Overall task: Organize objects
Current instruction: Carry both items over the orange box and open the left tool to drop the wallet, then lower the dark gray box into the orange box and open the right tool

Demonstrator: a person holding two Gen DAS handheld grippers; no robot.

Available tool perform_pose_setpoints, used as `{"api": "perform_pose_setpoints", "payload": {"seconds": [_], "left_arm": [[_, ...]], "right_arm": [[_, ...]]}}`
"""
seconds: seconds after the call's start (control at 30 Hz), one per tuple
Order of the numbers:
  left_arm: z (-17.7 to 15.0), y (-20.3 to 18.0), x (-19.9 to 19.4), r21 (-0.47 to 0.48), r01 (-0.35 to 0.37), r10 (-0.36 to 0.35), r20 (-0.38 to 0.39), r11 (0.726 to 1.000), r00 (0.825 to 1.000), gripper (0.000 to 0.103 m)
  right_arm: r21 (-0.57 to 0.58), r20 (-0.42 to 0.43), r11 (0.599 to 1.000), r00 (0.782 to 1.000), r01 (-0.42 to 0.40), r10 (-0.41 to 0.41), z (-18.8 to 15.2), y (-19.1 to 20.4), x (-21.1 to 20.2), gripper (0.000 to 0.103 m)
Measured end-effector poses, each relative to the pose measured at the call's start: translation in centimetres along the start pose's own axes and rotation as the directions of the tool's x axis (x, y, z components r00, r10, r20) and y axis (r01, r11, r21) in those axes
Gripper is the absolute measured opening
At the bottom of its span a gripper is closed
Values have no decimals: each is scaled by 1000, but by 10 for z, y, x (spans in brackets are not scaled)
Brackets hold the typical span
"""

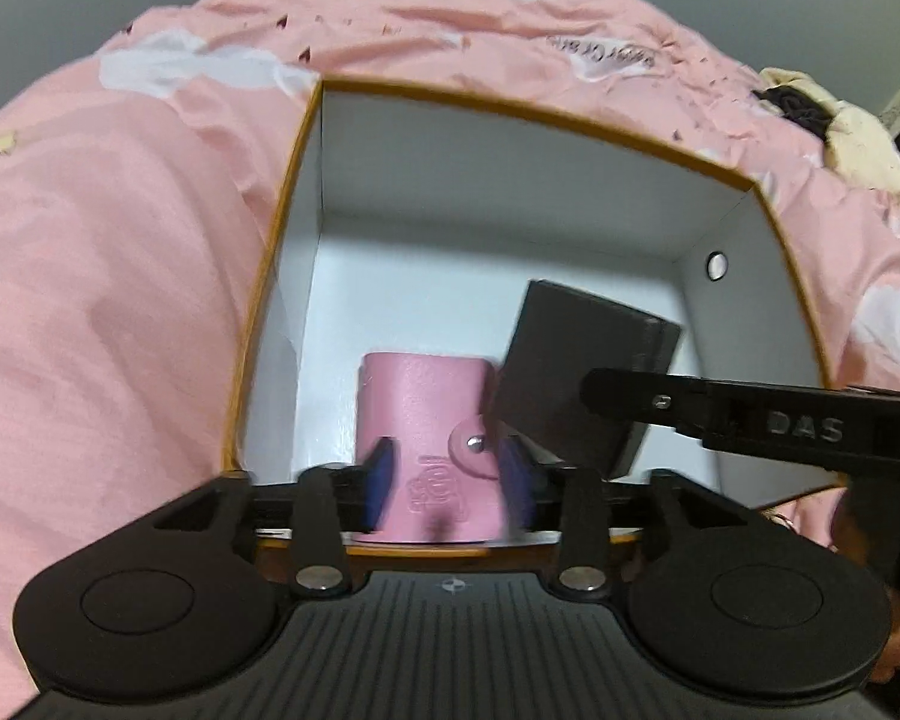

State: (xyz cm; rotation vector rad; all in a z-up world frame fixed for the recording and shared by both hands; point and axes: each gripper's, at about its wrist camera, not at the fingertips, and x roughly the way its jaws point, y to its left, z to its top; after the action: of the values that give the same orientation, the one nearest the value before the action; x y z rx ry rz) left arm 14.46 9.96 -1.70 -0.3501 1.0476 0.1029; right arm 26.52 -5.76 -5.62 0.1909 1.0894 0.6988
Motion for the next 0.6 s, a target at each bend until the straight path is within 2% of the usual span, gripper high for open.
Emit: {"api": "perform_pose_setpoints", "payload": {"seconds": [0.07, 0.17, 0.3, 0.37, 0.47, 0.6], "left_arm": [[0, 6, -13, 6, 20, -20, 34, 1000, 999, 54], [2, 14, -31, 1, 2, -2, 120, 1000, 993, 54], [4, 32, -47, -29, -62, 67, 194, 998, 979, 54], [9, 41, -44, -56, -72, 81, 191, 996, 978, 52], [12, 54, -38, -103, -44, 61, 165, 994, 984, 43], [11, 59, -29, -110, 2, 14, 144, 994, 990, 40]], "right_arm": [[-7, -6, 1000, 1000, -5, 5, 1, 3, 1, 37], [-23, -12, 1000, 1000, 14, -14, 0, 8, 4, 37], [-109, 18, 980, 986, 167, -166, -3, 16, 5, 37], [-128, 9, 970, 978, 206, -206, -3, 16, 9, 37], [-143, 0, 968, 979, 204, -206, -4, 19, 13, 37], [-144, -48, 979, 987, 146, -155, -7, 27, 20, 37]]}}
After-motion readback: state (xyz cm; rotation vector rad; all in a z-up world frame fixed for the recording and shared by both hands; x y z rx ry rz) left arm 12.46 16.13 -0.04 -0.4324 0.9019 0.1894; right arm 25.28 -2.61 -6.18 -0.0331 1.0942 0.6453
